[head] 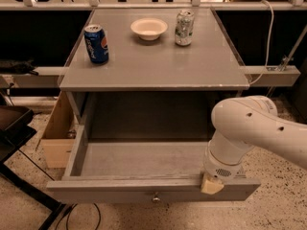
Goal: Open top drawer
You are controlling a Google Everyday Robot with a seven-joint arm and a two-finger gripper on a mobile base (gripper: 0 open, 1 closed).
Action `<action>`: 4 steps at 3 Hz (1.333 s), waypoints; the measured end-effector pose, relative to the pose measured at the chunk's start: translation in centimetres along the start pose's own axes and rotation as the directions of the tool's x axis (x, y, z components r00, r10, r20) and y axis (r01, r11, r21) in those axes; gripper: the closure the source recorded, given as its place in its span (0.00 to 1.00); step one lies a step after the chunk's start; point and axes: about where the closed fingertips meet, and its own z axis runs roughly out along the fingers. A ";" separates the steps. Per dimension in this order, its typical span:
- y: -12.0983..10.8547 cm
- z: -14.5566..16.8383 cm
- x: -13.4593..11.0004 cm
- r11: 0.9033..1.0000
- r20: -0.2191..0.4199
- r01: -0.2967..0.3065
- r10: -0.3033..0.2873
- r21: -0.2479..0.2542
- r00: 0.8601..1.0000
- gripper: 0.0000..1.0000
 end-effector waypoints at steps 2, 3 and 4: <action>0.0 0.0 0.0 1.000 0.000 0.000 0.000 0.000 1.000 0.35; 0.0 0.0 0.0 1.000 0.000 0.000 0.000 0.000 1.000 0.11; 0.0 -0.1 0.0 1.000 -0.003 -0.003 0.003 0.002 1.000 0.00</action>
Offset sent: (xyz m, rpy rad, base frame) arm 0.0000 0.0000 0.0000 0.0000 0.0000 0.0000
